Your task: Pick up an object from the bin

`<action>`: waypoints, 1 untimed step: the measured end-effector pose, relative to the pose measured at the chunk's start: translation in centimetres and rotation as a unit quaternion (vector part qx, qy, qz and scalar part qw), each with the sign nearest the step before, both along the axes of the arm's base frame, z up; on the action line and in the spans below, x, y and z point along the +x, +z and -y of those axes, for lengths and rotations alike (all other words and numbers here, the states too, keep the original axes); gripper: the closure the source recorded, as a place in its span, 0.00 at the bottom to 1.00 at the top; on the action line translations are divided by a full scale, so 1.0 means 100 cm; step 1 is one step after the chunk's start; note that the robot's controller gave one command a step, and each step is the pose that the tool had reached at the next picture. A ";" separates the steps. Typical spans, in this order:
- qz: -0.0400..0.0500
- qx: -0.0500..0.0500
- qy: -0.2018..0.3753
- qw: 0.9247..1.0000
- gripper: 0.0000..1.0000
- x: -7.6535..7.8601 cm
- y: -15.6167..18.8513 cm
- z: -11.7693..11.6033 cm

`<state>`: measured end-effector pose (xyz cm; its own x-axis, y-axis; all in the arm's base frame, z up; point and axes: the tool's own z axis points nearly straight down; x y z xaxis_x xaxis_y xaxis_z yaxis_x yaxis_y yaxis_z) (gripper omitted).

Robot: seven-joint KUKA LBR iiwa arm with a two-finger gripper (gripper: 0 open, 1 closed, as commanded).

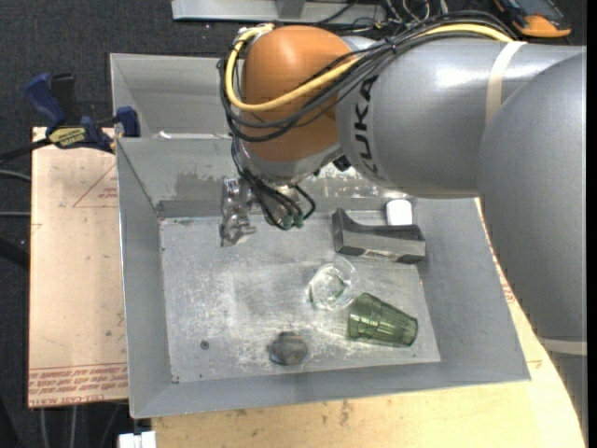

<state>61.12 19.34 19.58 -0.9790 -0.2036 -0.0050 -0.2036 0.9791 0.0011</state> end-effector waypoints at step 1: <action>0.000 0.000 -0.065 0.998 1.00 0.009 -0.024 -0.018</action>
Offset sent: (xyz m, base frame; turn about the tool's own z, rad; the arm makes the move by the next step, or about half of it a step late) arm 0.0317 0.0541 -0.0681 -0.4766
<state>62.06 21.15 17.17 -0.9972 -0.0743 -0.0044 -0.0743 0.9972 0.0017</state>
